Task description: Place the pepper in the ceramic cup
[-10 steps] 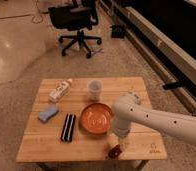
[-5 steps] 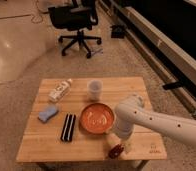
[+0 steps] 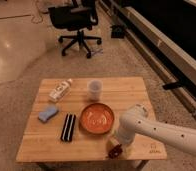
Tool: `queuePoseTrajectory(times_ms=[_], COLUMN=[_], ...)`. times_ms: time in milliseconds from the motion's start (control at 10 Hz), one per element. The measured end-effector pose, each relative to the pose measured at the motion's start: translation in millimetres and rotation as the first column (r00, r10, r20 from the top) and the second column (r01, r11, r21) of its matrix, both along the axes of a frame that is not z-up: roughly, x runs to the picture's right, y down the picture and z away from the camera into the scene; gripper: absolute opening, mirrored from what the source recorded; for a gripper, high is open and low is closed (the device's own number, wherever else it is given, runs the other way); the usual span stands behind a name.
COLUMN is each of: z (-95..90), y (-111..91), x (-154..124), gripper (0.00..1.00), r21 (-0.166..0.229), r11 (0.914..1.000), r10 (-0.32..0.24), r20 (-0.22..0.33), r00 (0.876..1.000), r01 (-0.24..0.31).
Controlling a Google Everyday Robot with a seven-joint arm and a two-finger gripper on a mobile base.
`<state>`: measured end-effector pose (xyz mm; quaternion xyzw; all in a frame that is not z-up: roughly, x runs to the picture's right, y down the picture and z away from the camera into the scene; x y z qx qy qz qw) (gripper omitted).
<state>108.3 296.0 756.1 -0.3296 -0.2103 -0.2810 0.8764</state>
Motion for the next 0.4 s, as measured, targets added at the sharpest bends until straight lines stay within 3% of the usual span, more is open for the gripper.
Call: queuePoseTrajectory(times_ms=[400], z=[9.7], y=[11.1], x=[0.4], gripper=[0.11], r21=[0.005], r11=[0.9998], r10=[-0.018], r20=[-0.017], r00=[1.0], r01=[0.018])
